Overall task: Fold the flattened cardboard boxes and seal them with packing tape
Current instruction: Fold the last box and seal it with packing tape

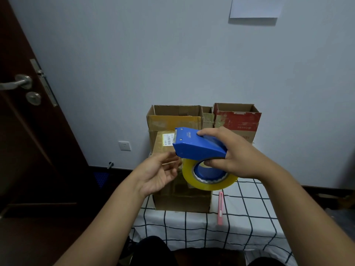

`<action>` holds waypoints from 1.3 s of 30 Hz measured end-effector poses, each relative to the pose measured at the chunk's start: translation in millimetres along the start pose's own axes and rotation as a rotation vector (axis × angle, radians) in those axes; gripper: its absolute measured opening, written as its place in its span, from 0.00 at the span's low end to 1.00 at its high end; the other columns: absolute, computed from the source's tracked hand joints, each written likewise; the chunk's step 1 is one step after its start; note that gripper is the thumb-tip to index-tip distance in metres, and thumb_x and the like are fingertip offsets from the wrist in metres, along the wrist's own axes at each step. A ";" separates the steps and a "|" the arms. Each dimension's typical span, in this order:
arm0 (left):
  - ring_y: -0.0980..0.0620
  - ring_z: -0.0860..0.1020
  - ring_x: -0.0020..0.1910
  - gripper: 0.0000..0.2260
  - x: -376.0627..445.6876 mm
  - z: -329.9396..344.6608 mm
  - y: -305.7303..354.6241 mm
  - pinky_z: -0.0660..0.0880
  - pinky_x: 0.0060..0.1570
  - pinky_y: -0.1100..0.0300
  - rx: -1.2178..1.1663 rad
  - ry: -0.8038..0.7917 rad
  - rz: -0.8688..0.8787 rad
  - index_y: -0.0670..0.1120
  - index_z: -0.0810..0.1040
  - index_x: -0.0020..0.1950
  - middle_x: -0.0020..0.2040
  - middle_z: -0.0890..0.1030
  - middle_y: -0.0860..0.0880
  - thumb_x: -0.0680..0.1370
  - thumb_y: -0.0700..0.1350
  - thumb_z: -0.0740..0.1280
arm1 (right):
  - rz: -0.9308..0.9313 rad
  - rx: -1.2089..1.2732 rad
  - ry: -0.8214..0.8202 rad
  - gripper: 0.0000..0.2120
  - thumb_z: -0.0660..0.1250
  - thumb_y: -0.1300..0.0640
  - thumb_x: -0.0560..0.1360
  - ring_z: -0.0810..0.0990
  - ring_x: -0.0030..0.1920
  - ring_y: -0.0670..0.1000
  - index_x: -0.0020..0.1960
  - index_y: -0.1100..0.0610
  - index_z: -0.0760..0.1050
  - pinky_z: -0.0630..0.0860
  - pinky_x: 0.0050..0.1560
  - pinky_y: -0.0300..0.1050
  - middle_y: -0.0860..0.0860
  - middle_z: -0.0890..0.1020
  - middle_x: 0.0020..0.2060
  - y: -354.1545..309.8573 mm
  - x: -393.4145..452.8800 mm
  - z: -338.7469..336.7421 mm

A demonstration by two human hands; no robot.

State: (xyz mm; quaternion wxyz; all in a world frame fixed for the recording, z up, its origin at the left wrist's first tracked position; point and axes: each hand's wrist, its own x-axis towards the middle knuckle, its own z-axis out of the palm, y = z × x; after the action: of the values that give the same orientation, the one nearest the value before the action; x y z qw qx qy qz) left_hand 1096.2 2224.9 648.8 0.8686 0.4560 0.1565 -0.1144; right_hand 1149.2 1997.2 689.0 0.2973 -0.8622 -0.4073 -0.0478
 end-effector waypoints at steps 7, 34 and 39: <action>0.55 0.76 0.30 0.22 -1.5 -4.2 1.8 0.75 0.28 0.67 0.047 -0.053 -0.091 0.40 0.75 0.58 0.37 0.80 0.45 0.67 0.47 0.73 | -0.002 0.022 -0.008 0.35 0.76 0.51 0.71 0.75 0.56 0.44 0.65 0.26 0.59 0.77 0.57 0.46 0.40 0.70 0.59 2.3 -2.1 1.0; 0.56 0.72 0.31 0.06 14.5 -4.3 25.0 0.73 0.28 0.66 0.495 0.111 0.092 0.35 0.80 0.52 0.31 0.77 0.48 0.78 0.34 0.66 | 0.081 -0.035 -0.131 0.34 0.75 0.53 0.73 0.75 0.54 0.45 0.63 0.24 0.59 0.77 0.57 0.46 0.41 0.70 0.57 23.9 -7.0 -1.3; 0.55 0.70 0.30 0.06 15.2 -23.7 51.2 0.72 0.28 0.65 0.643 0.256 0.195 0.39 0.80 0.43 0.30 0.74 0.48 0.79 0.36 0.66 | 0.113 -0.155 -0.128 0.35 0.73 0.53 0.74 0.76 0.53 0.47 0.60 0.21 0.57 0.78 0.56 0.48 0.43 0.70 0.57 34.9 -13.1 -19.1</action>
State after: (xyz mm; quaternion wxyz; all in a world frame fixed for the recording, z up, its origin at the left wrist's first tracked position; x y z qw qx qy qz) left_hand 1123.7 2272.3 669.1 0.6610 0.7294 0.1756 -0.0164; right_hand 1169.1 1960.7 683.8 0.2052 -0.9054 -0.3715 -0.0071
